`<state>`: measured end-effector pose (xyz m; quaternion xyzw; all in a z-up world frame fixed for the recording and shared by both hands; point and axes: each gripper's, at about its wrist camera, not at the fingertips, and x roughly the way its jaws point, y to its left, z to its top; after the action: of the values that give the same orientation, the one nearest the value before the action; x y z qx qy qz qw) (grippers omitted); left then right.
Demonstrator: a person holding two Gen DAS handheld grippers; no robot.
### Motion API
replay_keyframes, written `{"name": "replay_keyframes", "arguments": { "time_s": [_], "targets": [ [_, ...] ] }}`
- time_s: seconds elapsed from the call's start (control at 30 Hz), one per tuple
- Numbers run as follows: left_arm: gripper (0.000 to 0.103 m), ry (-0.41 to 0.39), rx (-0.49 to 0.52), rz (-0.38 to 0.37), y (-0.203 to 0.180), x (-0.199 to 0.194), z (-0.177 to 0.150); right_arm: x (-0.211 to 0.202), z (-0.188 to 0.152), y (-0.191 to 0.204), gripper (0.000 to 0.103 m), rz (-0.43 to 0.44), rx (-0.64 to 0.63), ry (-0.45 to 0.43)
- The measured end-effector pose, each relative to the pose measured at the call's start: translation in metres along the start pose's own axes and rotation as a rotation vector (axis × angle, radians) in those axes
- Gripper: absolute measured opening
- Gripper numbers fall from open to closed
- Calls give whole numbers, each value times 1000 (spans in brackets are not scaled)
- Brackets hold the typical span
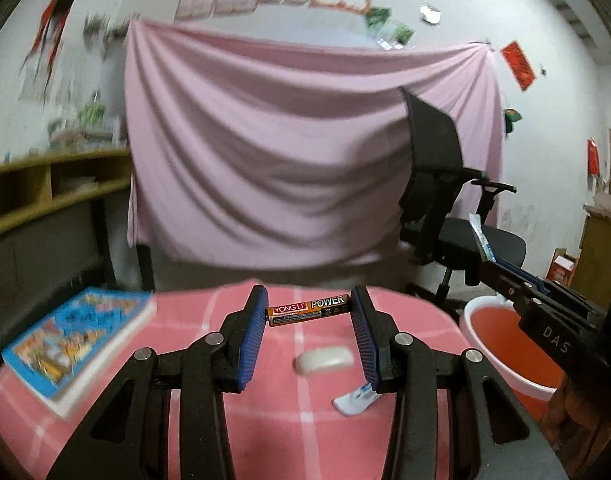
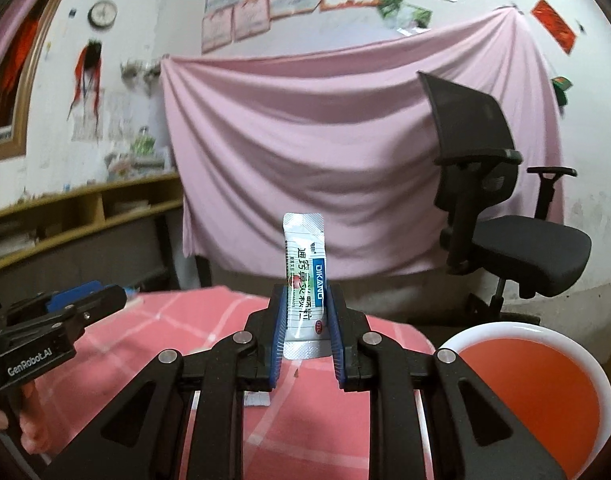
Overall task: Collect trash
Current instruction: 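Carry the sachet with the right tool while the left tool carries the battery, then open the right tool to drop the sachet while the left tool drops the battery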
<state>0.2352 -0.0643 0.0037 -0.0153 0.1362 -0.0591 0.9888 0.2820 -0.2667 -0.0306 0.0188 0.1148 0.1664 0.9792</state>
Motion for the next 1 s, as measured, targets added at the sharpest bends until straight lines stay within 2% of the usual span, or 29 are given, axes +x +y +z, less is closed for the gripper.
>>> {"name": "replay_keyframes", "arguments": {
  "time_s": [0.33, 0.6, 0.83, 1.0],
  "targets": [
    [37, -92, 75, -76, -50, -12, 26, -45, 10, -31, 18, -86, 63, -135],
    [37, -140, 134, -165, -111, -14, 46, -83, 22, -73, 18, -181, 142, -219],
    [37, -90, 137, -277, -165, 1, 48, -99, 20, -120, 18, -299, 263, -183],
    [37, -32, 138, -359, -207, 16, 47, -101, 13, -151, 18, -380, 329, -105]
  ]
}}
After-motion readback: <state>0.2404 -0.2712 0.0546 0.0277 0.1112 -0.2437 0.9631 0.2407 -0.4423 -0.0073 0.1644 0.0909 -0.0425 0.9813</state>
